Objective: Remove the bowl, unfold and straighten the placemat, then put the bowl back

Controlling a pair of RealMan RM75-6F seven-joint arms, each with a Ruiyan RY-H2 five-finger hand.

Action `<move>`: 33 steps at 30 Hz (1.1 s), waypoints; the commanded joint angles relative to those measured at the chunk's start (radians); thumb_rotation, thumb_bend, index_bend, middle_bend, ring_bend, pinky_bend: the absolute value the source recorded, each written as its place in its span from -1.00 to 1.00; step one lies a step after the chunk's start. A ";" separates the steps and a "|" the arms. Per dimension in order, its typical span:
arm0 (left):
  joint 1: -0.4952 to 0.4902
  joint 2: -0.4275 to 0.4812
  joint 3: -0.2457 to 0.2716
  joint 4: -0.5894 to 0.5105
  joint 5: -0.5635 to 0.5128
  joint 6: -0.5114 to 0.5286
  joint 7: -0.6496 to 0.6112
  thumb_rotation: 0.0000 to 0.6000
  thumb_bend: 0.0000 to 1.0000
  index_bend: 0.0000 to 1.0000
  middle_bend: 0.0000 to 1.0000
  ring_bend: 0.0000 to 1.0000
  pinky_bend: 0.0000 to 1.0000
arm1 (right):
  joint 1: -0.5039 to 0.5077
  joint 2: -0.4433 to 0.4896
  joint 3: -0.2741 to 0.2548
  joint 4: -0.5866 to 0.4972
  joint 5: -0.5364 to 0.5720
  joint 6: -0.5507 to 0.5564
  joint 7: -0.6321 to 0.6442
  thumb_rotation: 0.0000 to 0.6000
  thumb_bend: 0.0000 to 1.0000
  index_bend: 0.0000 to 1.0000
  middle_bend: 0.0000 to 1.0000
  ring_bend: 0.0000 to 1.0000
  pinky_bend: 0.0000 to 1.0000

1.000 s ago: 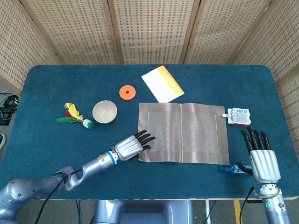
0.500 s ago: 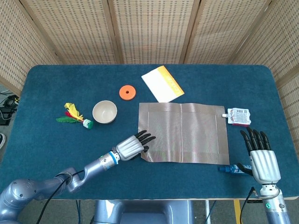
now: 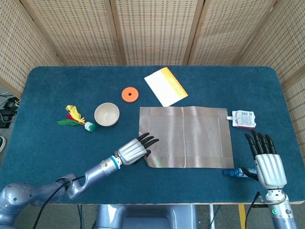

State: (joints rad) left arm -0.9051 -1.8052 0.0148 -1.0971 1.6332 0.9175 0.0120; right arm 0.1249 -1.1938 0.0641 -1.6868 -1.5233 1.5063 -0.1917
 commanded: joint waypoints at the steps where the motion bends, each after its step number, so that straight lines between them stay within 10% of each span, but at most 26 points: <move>1: 0.019 0.041 0.010 -0.065 -0.012 0.005 0.035 1.00 0.16 0.57 -1.00 -1.00 -1.00 | -0.002 0.002 0.000 -0.003 -0.003 0.003 0.002 1.00 -1.00 -1.00 -1.00 -1.00 -1.00; 13: 0.160 0.242 0.079 -0.397 -0.136 0.030 0.307 1.00 0.16 0.58 -1.00 -1.00 -1.00 | -0.012 0.018 -0.006 -0.020 -0.037 0.021 0.019 1.00 -1.00 -1.00 -1.00 -1.00 -1.00; 33: 0.270 0.359 0.188 -0.490 -0.071 0.086 0.330 1.00 0.19 0.60 -1.00 -1.00 -1.00 | -0.020 0.025 -0.008 -0.032 -0.052 0.024 0.017 1.00 -1.00 -1.00 -1.00 -1.00 -1.00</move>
State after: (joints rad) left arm -0.6424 -1.4525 0.1954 -1.5831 1.5556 1.0029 0.3421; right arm 0.1046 -1.1684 0.0561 -1.7193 -1.5754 1.5306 -0.1746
